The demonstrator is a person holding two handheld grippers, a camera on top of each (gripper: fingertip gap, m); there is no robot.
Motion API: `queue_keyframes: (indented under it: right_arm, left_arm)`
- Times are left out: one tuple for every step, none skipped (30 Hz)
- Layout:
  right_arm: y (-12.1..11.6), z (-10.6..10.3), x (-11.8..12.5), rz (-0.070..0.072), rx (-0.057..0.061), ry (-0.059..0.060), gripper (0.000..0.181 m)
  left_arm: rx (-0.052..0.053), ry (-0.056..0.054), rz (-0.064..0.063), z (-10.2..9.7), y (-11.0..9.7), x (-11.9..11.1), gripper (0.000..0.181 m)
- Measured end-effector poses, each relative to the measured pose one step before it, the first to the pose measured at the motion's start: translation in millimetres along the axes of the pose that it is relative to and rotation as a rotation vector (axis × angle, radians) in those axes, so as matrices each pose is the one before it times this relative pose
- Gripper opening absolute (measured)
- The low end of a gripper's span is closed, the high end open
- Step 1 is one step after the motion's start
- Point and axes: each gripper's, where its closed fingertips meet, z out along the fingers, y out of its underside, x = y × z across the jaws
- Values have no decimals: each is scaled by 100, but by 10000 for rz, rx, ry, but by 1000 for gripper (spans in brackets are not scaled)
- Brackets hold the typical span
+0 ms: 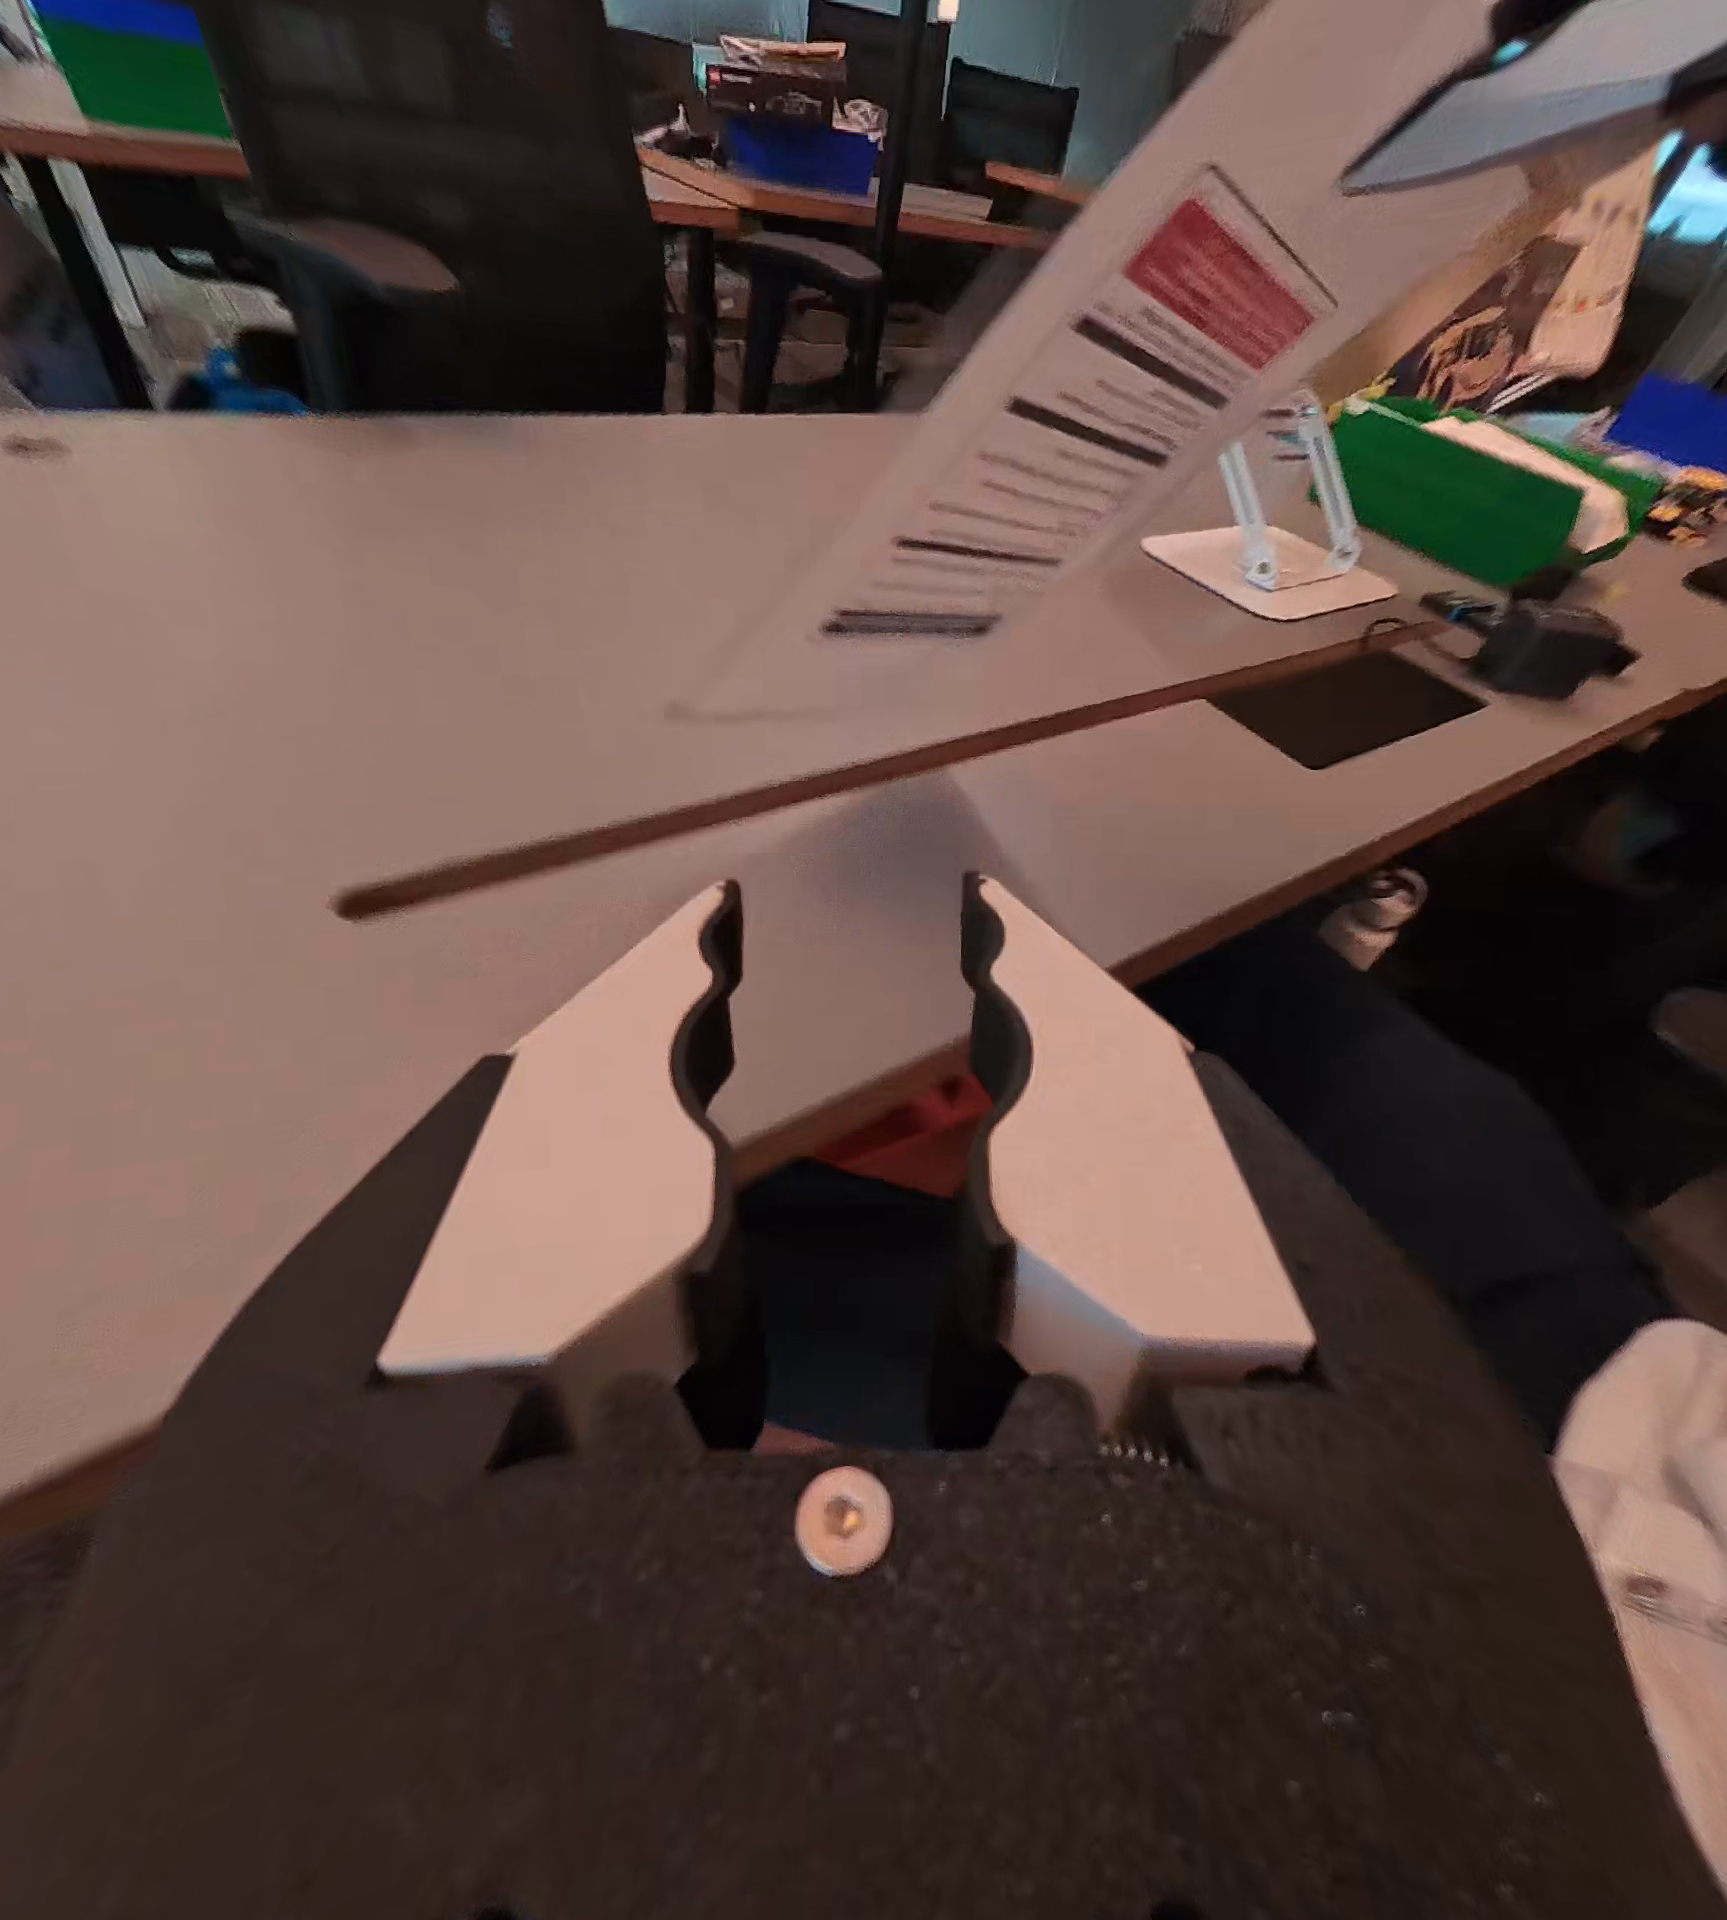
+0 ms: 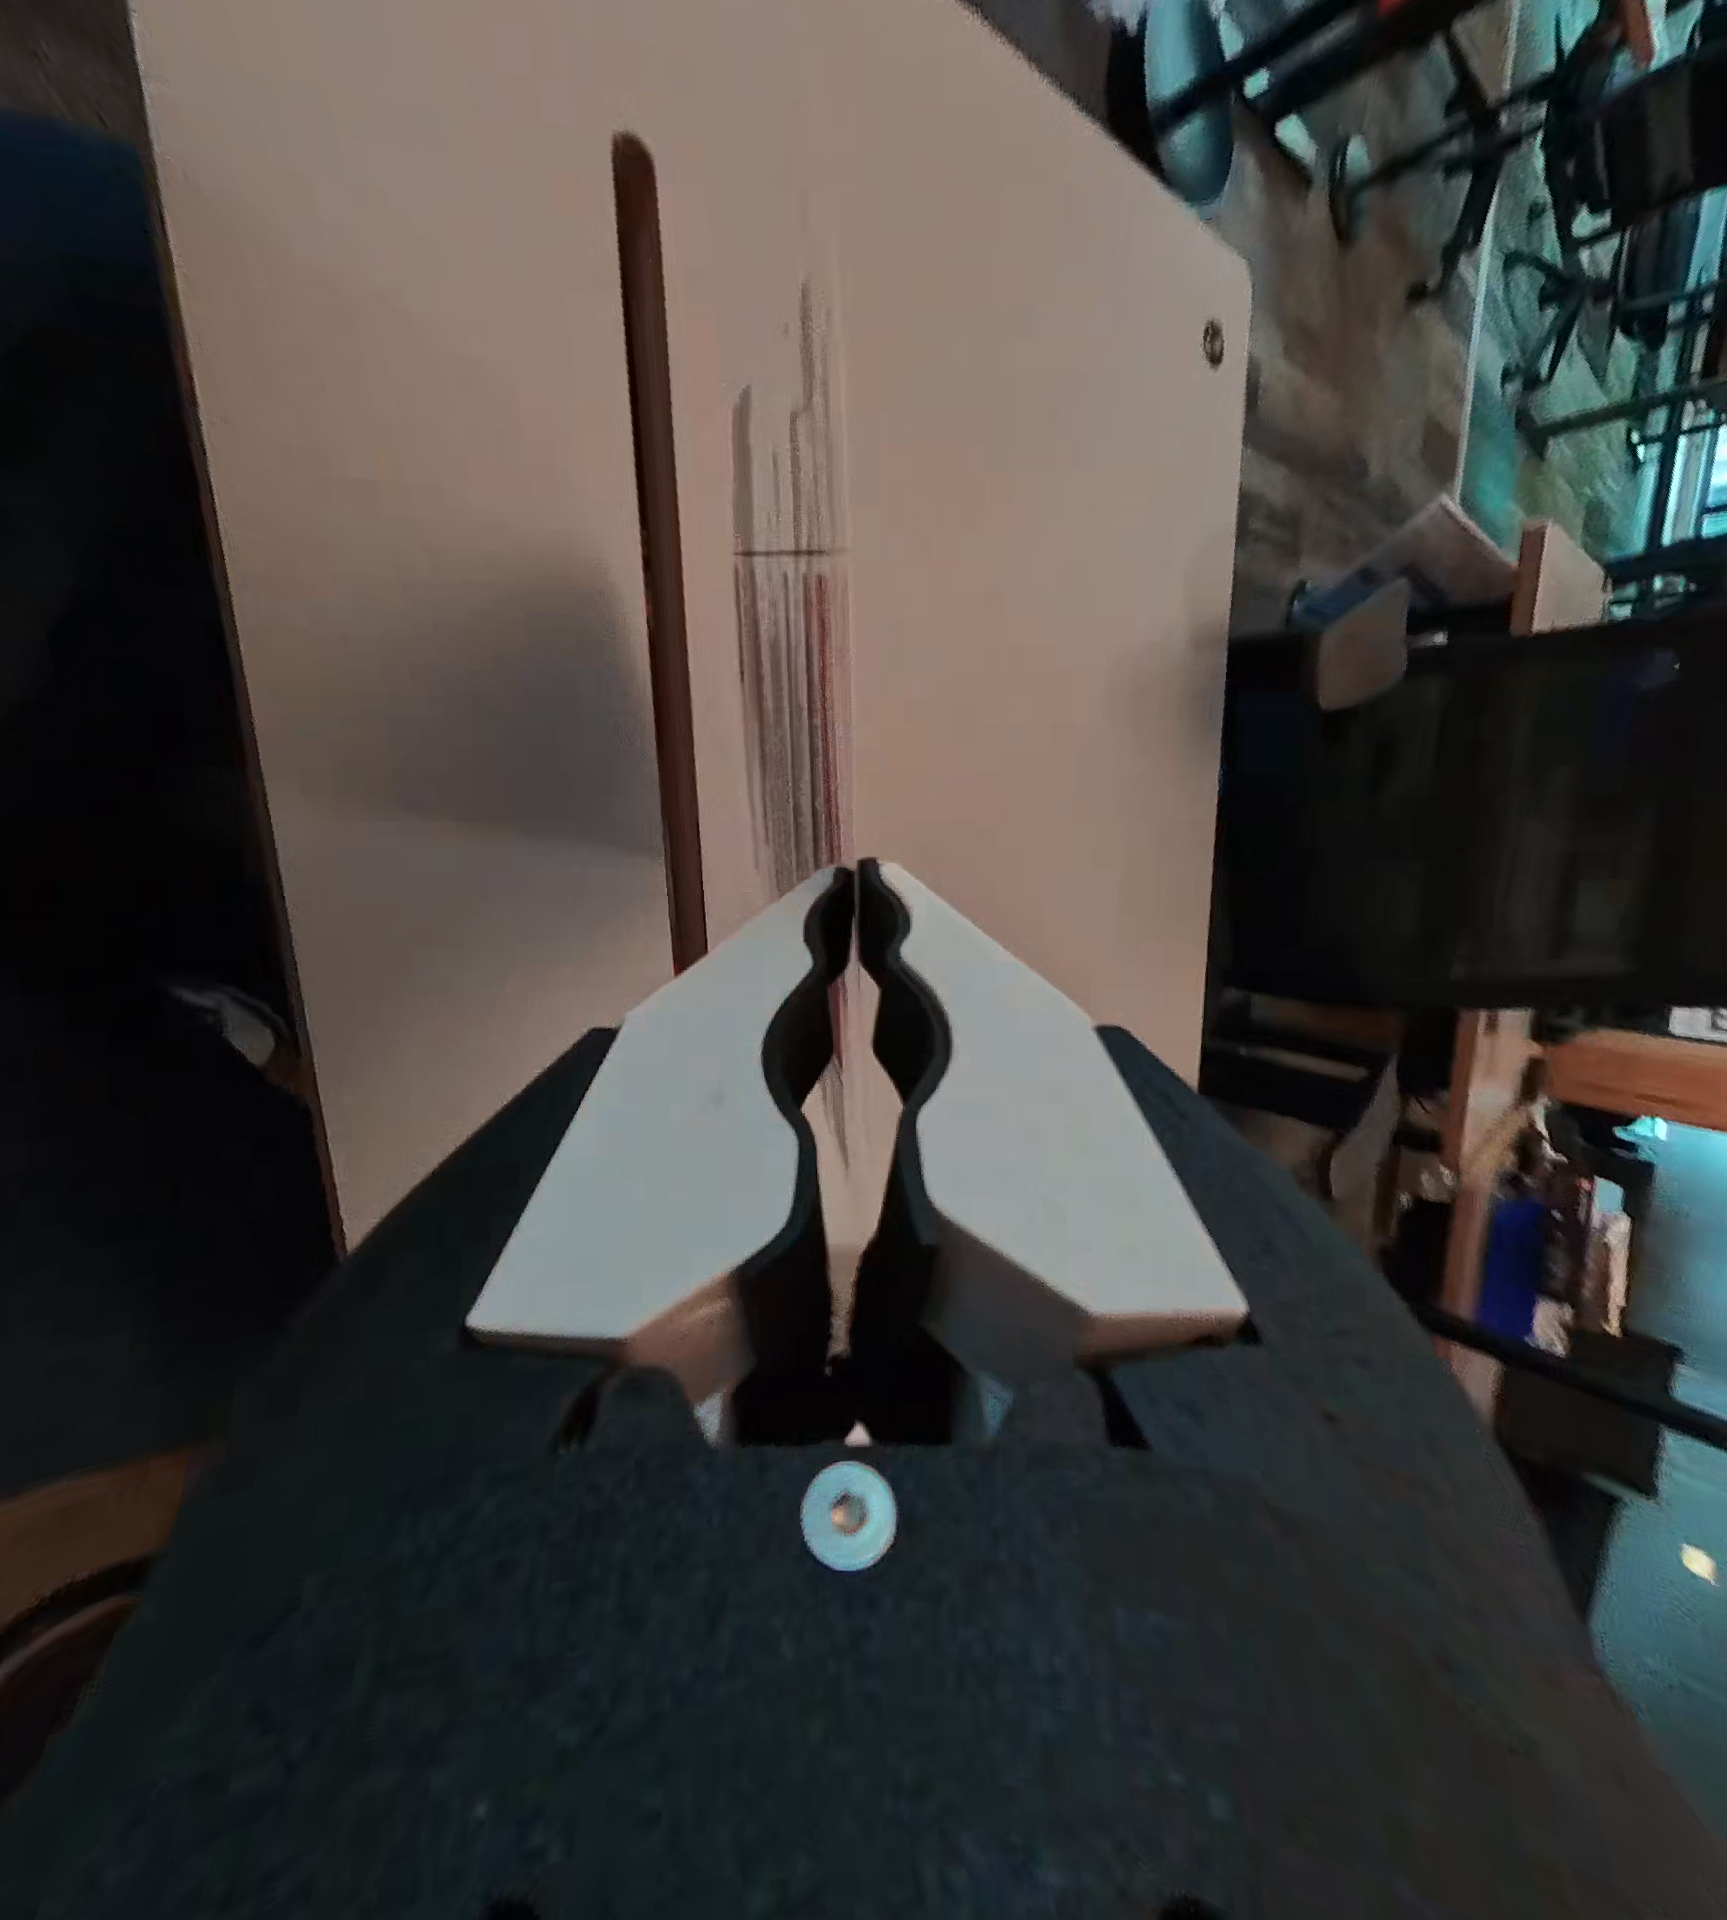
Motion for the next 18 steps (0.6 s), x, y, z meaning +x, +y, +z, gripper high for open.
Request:
queue_keyframes:
  right_arm:
    - [367, 212, -541, -103, -367, 42, 0]
    - [317, 226, -535, -104, -309, 4, 0]
    - [235, 166, -458, -65, -227, 6, 0]
    - [237, 99, -397, 3, -232, -19, 0]
    - [353, 13, -286, 19, -277, 32, 0]
    - [392, -83, -177, 6, -269, 64, 0]
    - [302, -125, -249, 49, -194, -22, 0]
    - [165, -168, -155, 76, -106, -5, 0]
    - [59, -194, -92, 61, -16, 36, 0]
    - [57, -175, -111, 45, 6, 27, 0]
    - [82, -58, -84, 53, -19, 34, 0]
    - [63, 100, -158, 48, -46, -10, 0]
    - [19, 271, -218, 4, -35, -15, 0]
    - [70, 421, -233, -20, -60, -10, 0]
    - [109, 529, -304, -29, -88, -37, 0]
    - [135, 585, -258, -28, -90, -10, 0]
    - [167, 615, -237, -23, -105, -4, 0]
    - [113, 614, -244, -21, -68, -9, 0]
  left_arm:
    - [118, 91, -201, -193, 1351, 1127, 42]
    - [102, -51, 13, -200, 1270, 739, 41]
    - [36, -157, 233, -235, 996, 342, 41]
    - [-190, -18, 321, -261, 695, 337, 41]
    - [-150, 53, 209, -241, 480, 329, 41]
    - [-59, 18, 176, -142, 447, 254, 41]
    - [-120, 6, 121, 35, 580, 242, 41]
    - [-190, 94, 57, 148, 549, 328, 42]
    - [-229, 224, -7, 190, 372, 475, 41]
    - [-126, 226, -7, 165, 71, 413, 42]
    - [49, 69, 6, 111, -184, 151, 42]
    - [92, -1, 42, 124, -165, 14, 41]
    - [-28, 24, 61, 194, 71, 37, 41]
    - [-141, 36, 41, 237, 294, 60, 41]
    - [-106, 6, 7, 182, 242, -2, 42]
    - [-39, 26, -4, 124, 120, 52, 42]
    - [-33, 55, -6, 106, 88, 100, 42]
    - [-61, 56, 11, 91, 138, 110, 42]
